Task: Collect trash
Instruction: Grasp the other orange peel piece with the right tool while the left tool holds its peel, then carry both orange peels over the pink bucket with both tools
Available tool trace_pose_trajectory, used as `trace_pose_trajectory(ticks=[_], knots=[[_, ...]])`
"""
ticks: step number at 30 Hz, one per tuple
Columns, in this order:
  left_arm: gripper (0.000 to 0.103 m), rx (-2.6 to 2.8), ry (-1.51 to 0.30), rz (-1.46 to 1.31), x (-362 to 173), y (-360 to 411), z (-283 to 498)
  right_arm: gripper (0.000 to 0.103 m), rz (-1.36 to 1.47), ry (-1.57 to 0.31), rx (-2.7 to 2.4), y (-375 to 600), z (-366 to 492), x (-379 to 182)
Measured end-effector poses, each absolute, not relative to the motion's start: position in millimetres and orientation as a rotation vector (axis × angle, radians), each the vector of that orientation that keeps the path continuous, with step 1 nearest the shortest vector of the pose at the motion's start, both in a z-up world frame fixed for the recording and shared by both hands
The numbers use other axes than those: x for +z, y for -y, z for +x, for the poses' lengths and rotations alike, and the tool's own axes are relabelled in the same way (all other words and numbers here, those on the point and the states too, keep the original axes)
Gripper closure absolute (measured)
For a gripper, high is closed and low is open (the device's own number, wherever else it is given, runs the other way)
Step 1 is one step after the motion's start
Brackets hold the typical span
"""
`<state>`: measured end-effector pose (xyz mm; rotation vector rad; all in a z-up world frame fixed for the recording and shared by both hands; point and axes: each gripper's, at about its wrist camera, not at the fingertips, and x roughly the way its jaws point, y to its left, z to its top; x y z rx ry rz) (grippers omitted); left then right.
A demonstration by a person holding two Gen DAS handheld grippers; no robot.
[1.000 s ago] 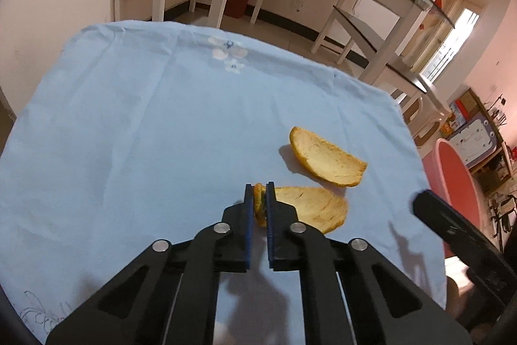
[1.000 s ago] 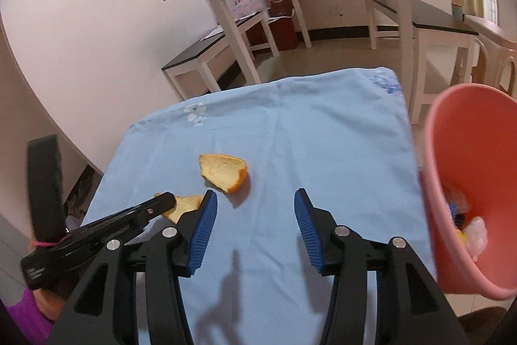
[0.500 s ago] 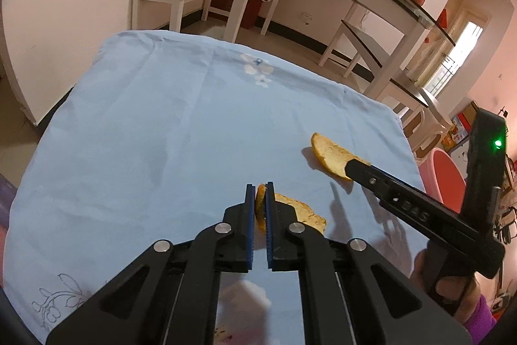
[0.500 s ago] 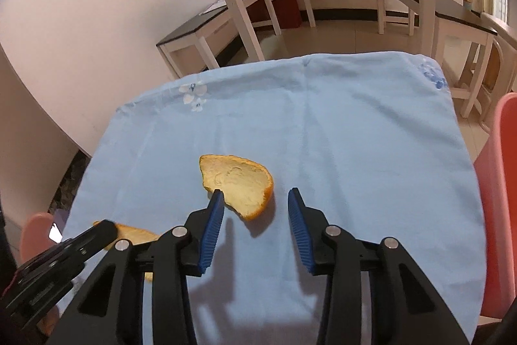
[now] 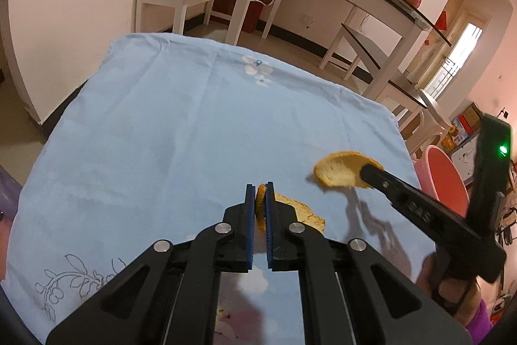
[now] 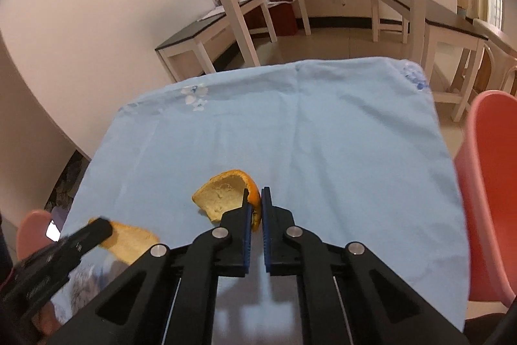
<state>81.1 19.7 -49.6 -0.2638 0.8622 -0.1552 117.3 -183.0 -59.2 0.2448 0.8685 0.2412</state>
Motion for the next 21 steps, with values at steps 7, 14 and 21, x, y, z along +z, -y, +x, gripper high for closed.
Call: trace_pose_trajectory(ticks=[7, 14, 21], knots=[[0.098, -0.159, -0.834, -0.235, -40.2, -8.7, 68.0, 0.098, 0.206, -0.811, 0.236, 192.4, 77.6, -38.3], [0.098, -0.163, -0.808, -0.206, -30.7, 6.1, 52.5, 0.098, 0.216, -0.774, 0.226, 208.2, 43.2, -25.1], [0.098, -0.166, -0.794, -0.179, -24.4, 21.8, 41.3, 0.098, 0.21, -0.76, 0.21, 217.5, 23.4, -22.3]])
